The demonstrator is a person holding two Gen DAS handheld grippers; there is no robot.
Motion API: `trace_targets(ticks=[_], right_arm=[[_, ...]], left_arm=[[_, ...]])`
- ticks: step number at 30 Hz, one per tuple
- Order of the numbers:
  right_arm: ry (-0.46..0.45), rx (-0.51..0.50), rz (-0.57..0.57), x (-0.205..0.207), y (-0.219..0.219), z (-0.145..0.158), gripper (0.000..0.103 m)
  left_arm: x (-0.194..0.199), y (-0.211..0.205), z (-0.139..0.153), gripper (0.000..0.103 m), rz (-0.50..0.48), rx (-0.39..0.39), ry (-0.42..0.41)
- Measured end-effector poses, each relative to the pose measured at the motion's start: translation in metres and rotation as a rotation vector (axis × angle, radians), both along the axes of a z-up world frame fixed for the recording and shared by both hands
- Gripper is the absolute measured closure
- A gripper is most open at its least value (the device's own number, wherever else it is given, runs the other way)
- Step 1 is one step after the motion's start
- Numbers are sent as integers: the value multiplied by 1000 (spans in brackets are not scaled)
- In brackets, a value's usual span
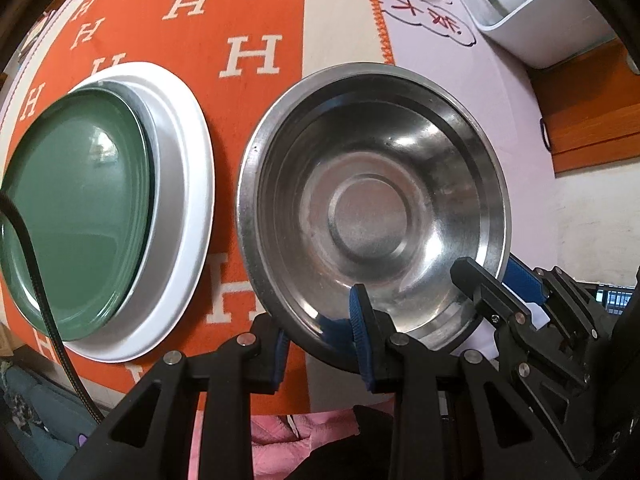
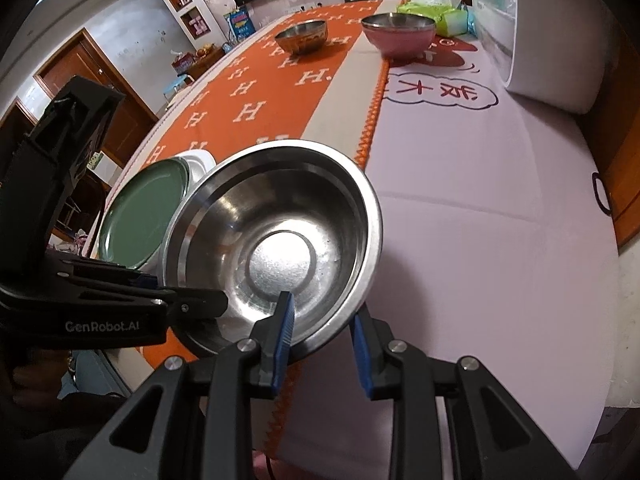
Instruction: Organize plates and bowls
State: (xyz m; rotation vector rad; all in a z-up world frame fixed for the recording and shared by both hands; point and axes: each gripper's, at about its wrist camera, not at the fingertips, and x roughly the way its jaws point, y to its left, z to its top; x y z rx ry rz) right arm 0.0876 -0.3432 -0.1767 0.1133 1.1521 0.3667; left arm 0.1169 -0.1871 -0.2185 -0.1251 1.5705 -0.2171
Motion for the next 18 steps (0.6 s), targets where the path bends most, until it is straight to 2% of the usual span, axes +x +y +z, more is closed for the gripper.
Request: trace_targets(ticks=[10, 14, 18], right_arm=[[21, -23, -21, 4, -3, -6, 74], [8, -36, -8, 6, 0, -2, 73], [7, -54, 1, 7, 4, -1, 73]], left_arm=[[15, -17, -12, 76, -28, -4, 14], [17, -19, -13, 69, -49, 5, 16], [17, -21, -12, 67, -79, 22, 4]])
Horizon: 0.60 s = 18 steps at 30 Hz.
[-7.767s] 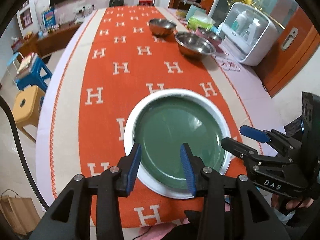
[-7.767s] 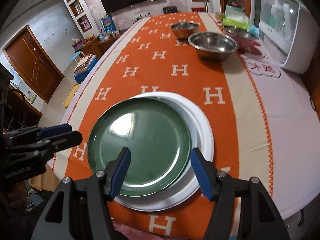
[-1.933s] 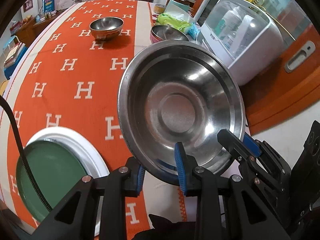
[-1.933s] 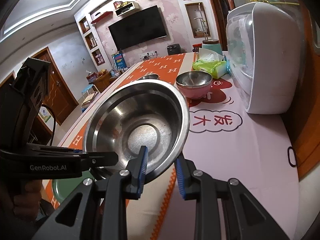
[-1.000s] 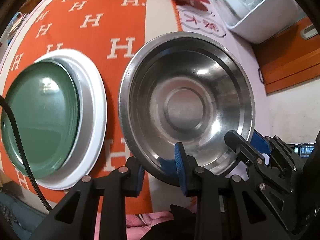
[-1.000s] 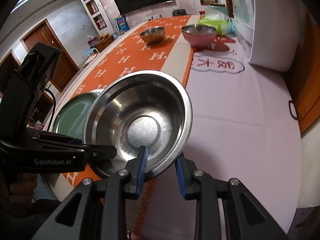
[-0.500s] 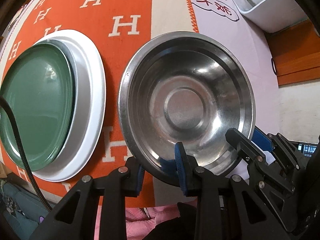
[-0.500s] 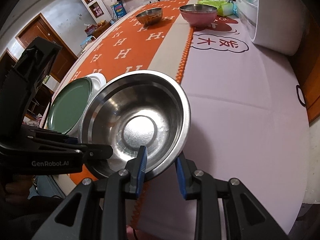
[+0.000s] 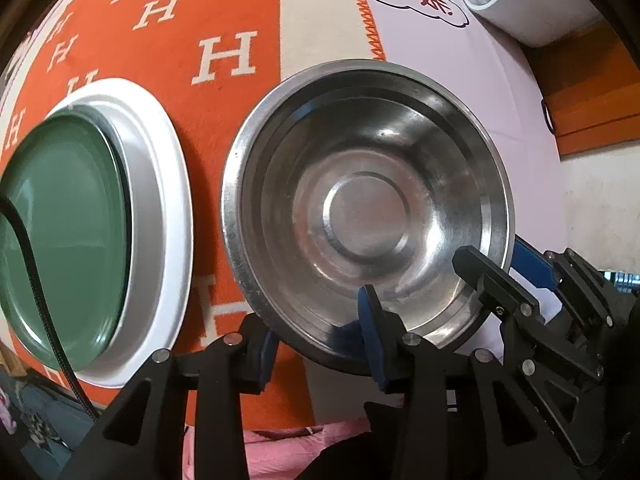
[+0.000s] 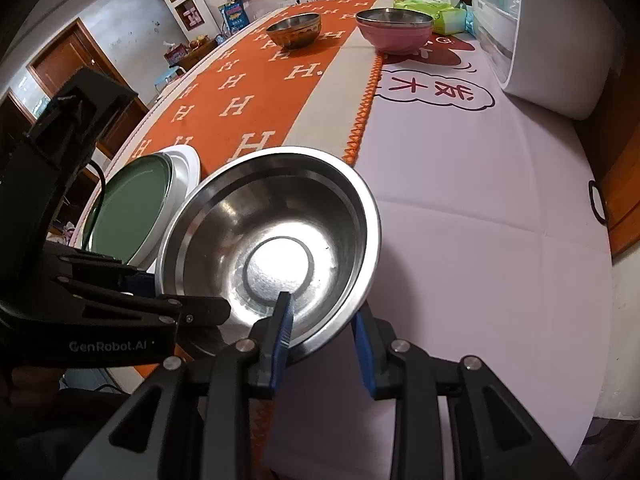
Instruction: Organize plates and bowls
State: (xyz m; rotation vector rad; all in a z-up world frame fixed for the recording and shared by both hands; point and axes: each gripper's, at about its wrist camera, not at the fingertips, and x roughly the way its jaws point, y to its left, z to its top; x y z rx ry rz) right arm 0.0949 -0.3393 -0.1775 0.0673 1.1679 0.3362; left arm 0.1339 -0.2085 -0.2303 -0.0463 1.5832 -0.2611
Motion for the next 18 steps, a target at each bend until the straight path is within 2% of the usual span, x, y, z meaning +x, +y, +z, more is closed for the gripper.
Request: trace_targets(ticks=[1, 4, 9, 13, 18], right_arm=[[1, 1, -1, 0, 0, 0, 72], [-6, -11, -6, 0, 1, 1, 72], [-3, -18, -14, 4, 0, 1, 71], [-14, -21, -25, 5, -4, 6, 62], [-15, 14, -53, 12, -13, 16, 58]], left_arm=[[1, 0, 1, 65, -5, 1, -4], [3, -5, 4, 50, -24, 10, -26], [3, -8, 14, 44, -65, 18, -65], [3, -7, 21, 41, -82, 25, -79], [5, 0, 33, 34, -88, 17, -107]])
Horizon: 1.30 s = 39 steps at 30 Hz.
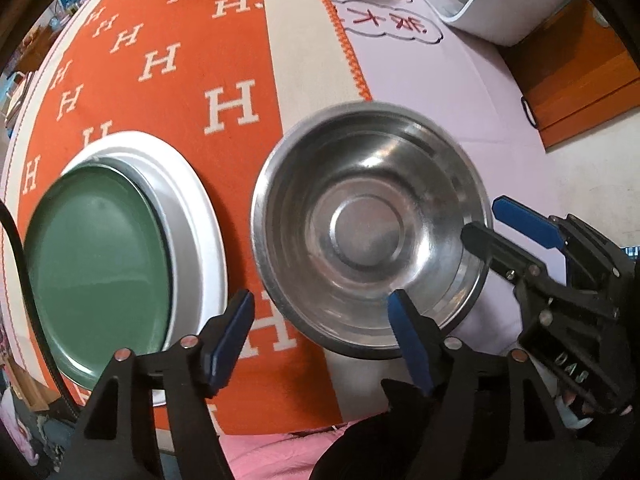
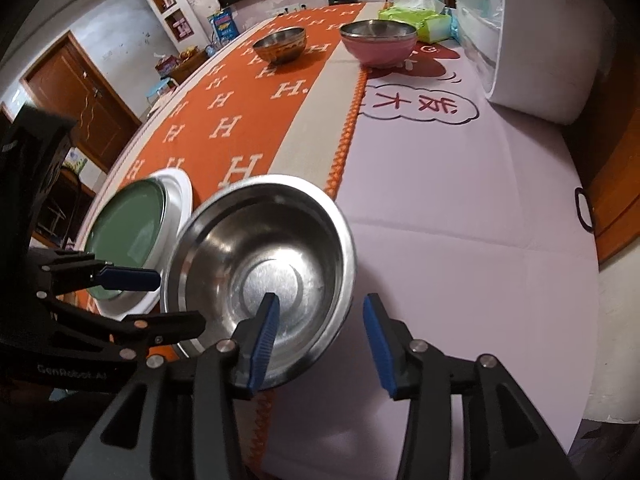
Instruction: Organize plates and bowls
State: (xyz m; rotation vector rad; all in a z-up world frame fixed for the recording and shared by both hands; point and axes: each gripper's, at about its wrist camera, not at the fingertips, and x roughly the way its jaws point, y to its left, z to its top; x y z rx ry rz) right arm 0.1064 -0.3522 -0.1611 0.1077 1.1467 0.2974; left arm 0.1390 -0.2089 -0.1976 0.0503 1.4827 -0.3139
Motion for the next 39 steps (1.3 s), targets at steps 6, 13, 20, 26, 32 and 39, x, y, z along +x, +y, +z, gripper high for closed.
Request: trace_targets(ticks=[6, 13, 20, 26, 32, 39], right_arm=[[-22, 9, -41, 16, -11, 19, 53], [-94, -9, -59, 46, -24, 51, 52], [-213, -8, -94, 86, -44, 98, 52], [-316, -57, -91, 120, -53, 130, 41], [-368, -44, -113, 161, -63, 147, 40], [-397, -45, -129, 199, -61, 142, 38]], left_arm=[[9, 2, 23, 29, -45, -14, -65], [34, -2, 61, 27, -81, -41, -165], [69, -2, 108, 23, -114, -12, -298], [102, 0, 132, 22, -96, 22, -375], [140, -6, 146, 22, -44, 12, -412], [183, -17, 153, 19, 34, -12, -447]])
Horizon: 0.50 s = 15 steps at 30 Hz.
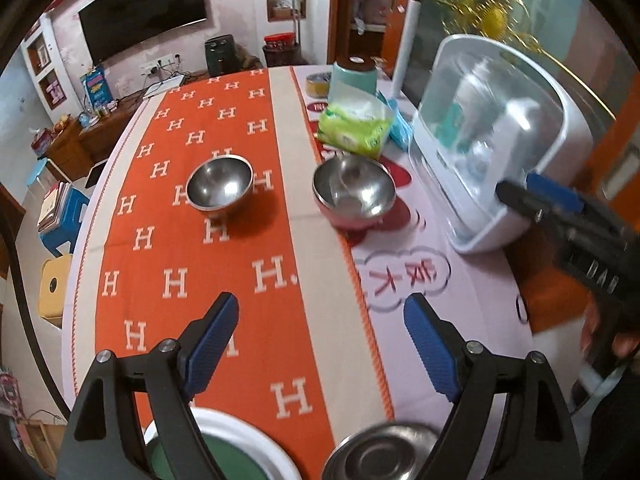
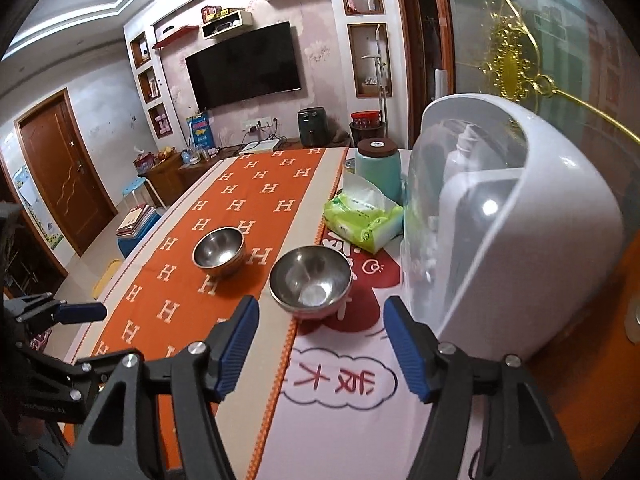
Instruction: Organize plates and bowls
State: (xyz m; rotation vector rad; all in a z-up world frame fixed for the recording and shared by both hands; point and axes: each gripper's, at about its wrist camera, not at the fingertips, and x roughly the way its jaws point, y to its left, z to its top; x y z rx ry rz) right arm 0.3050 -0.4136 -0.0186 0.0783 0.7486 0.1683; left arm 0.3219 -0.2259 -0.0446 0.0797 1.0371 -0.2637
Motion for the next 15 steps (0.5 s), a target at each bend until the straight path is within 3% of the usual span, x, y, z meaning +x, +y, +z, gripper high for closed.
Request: trace_targets(ticks=[3, 9, 15], right_arm=[[-6, -7, -5, 11, 4, -12, 38], [-64, 23, -39, 19, 6, -29, 38], [-121, 40, -69, 23, 8, -48, 38]], left_arm=[[13, -1, 0, 19, 21, -34, -29], [31, -9, -10, 19, 32, -24, -69], [53, -9, -30, 19, 79, -100, -110]])
